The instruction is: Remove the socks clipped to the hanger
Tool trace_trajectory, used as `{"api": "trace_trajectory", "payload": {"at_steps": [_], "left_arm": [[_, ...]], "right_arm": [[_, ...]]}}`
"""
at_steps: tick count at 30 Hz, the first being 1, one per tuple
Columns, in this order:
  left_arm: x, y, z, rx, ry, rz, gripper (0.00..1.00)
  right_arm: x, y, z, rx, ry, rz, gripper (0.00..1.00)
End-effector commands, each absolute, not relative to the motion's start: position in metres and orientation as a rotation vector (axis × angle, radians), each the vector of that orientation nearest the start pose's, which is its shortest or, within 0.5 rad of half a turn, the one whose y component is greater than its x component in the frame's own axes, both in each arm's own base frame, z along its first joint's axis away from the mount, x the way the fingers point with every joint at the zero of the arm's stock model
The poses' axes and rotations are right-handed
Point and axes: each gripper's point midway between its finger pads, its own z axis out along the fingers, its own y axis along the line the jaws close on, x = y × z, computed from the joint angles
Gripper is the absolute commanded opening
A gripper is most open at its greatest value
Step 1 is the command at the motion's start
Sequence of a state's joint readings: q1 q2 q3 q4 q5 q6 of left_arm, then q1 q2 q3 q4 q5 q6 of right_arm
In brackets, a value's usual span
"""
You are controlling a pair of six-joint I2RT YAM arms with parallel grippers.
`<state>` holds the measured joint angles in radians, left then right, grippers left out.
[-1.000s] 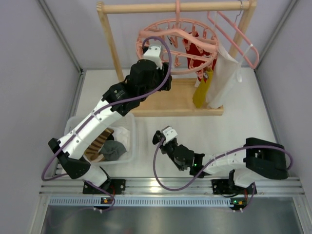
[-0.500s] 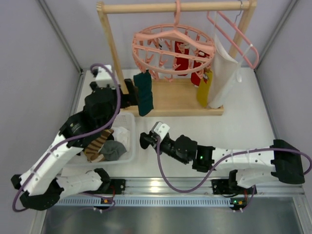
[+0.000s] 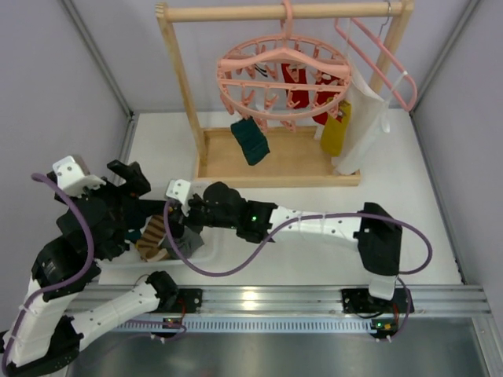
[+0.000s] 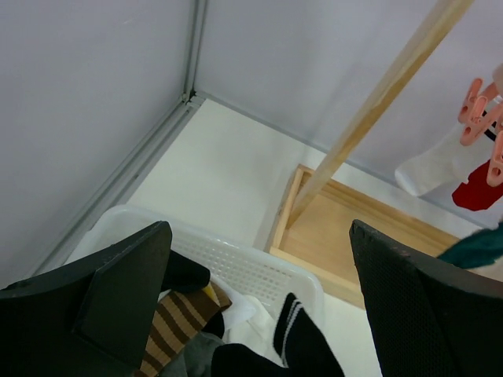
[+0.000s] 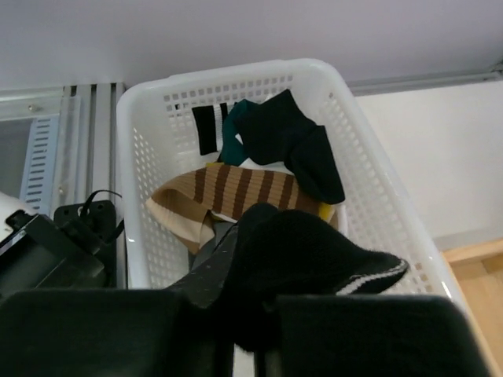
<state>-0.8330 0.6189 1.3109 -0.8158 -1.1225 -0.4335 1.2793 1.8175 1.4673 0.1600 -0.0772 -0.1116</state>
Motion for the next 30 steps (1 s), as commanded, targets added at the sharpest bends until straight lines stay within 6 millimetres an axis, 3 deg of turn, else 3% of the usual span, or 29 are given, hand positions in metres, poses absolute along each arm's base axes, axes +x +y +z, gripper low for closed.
{"api": "trace_trajectory", "payload": {"at_steps": [1, 3, 4, 5, 7, 10, 11, 12, 13, 14, 15, 17, 18, 19, 20, 22, 23, 26, 30], "left_arm": [[0.189, 0.022, 0.401, -0.462, 1.571, 0.079, 0.98], [0.188, 0.022, 0.398, -0.458, 1.573, 0.072, 0.98], [0.188, 0.022, 0.396, -0.458, 1.573, 0.067, 0.98], [0.189, 0.021, 0.392, -0.453, 1.58, 0.073, 0.98], [0.19, 0.019, 0.389, -0.453, 1.584, 0.07, 0.98], [0.196, 0.006, 0.382, -0.423, 1.612, 0.034, 0.98], [0.198, -0.001, 0.38, -0.408, 1.625, 0.006, 0.98], [0.202, -0.019, 0.375, -0.36, 1.66, -0.066, 0.98], [0.204, -0.032, 0.373, -0.35, 1.678, -0.138, 0.98], [0.207, -0.044, 0.366, -0.32, 1.702, -0.176, 0.98], [0.212, -0.072, 0.366, -0.251, 1.723, -0.285, 0.98], [0.219, -0.102, 0.349, -0.159, 1.758, -0.357, 0.98], [0.22, -0.134, 0.36, -0.082, 1.716, -0.513, 0.98], [0.223, -0.149, 0.358, -0.01, 1.699, -0.549, 0.98], [0.226, -0.167, 0.34, 0.051, 1.696, -0.59, 0.98], [0.231, -0.201, 0.336, 0.133, 1.569, -0.727, 0.98], [0.233, -0.208, 0.337, 0.139, 1.524, -0.761, 0.98], [0.249, -0.224, 0.326, 0.182, 1.465, -0.74, 0.98], [0.281, -0.236, 0.294, 0.279, 1.473, -0.599, 0.98]], "right_arm": [[0.162, 0.569, 0.257, -1.264, 1.4, 0.953, 0.1], [0.172, 0.571, 0.258, -1.233, 1.416, 0.961, 0.37], [0.174, 0.57, 0.258, -1.225, 1.425, 0.968, 0.59], [0.177, 0.568, 0.258, -1.219, 1.429, 0.965, 0.69], [0.181, 0.561, 0.26, -1.208, 1.437, 0.95, 0.78], [0.182, 0.541, 0.272, -1.176, 1.436, 0.929, 0.8], [0.185, 0.529, 0.259, -1.169, 1.473, 0.891, 0.8], [0.183, 0.514, 0.281, -1.132, 1.443, 0.894, 0.81], [0.182, 0.503, 0.286, -1.105, 1.441, 0.894, 0.81], [0.18, 0.477, 0.288, -1.07, 1.452, 0.874, 0.81], [0.179, 0.464, 0.289, -1.049, 1.452, 0.872, 0.83], [0.175, 0.436, 0.29, -1.008, 1.471, 0.872, 0.85], [0.178, 0.407, 0.291, -0.955, 1.484, 0.829, 0.87], [0.178, 0.393, 0.291, -0.935, 1.493, 0.809, 0.92], [0.176, 0.366, 0.287, -0.907, 1.517, 0.765, 0.96], [0.173, 0.34, 0.283, -0.846, 1.564, 0.747, 0.99], [0.173, 0.314, 0.28, -0.806, 1.592, 0.699, 0.99], [0.168, 0.27, 0.28, -0.721, 1.623, 0.66, 0.99], [0.153, 0.239, 0.285, -0.685, 1.601, 0.698, 0.99]]}}
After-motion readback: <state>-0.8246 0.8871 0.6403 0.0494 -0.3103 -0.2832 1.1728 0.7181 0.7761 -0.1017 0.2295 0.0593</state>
